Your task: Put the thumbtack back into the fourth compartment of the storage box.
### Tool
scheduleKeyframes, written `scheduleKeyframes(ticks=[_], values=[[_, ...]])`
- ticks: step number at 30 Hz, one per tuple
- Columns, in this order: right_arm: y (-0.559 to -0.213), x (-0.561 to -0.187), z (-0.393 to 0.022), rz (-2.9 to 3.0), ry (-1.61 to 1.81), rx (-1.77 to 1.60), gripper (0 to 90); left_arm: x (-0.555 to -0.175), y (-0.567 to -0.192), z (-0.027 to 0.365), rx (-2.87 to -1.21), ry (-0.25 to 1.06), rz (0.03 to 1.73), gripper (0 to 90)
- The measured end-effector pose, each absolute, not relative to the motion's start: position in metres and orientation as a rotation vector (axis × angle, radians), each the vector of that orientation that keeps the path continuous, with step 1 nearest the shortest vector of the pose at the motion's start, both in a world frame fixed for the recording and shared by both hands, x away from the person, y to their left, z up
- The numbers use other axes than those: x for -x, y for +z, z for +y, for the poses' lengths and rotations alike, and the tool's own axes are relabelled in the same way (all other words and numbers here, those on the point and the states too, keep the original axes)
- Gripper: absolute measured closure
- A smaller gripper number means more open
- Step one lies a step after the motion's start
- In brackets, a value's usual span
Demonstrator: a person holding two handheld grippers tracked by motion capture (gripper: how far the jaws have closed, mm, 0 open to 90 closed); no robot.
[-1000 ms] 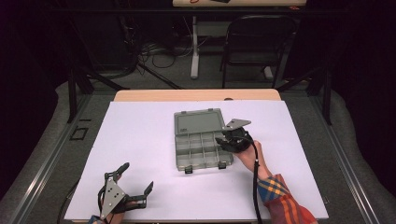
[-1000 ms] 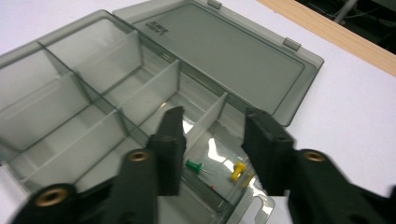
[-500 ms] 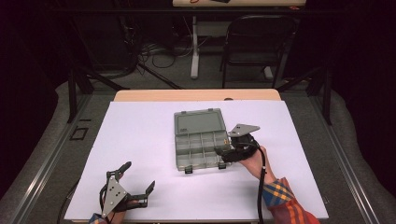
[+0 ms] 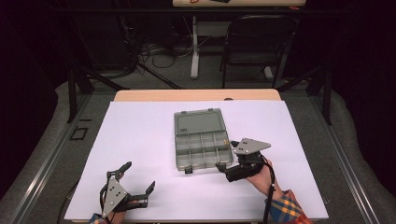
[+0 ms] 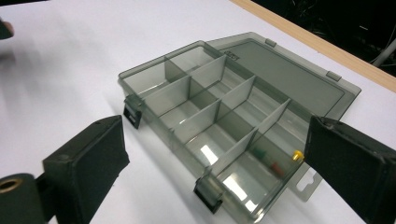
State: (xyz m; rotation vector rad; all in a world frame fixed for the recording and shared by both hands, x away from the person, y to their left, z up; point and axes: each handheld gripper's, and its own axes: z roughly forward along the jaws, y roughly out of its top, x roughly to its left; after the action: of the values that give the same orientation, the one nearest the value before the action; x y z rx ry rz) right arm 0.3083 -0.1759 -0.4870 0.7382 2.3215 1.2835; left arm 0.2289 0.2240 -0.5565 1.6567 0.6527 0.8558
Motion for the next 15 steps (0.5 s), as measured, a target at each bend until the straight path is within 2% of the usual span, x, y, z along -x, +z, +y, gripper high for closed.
scheduleKeyframes(ticks=[7,15], values=[[-0.493,-0.288,-0.182,2.293,1.295,-0.690,0.0,-0.229,-0.557,0.223,-1.655,0.853,0.652,0.5],[-0.500,-0.269,-0.191,2.239,1.345,-0.647,0.0,-0.229,-0.557,0.223,-1.656,0.852,0.652,0.5]])
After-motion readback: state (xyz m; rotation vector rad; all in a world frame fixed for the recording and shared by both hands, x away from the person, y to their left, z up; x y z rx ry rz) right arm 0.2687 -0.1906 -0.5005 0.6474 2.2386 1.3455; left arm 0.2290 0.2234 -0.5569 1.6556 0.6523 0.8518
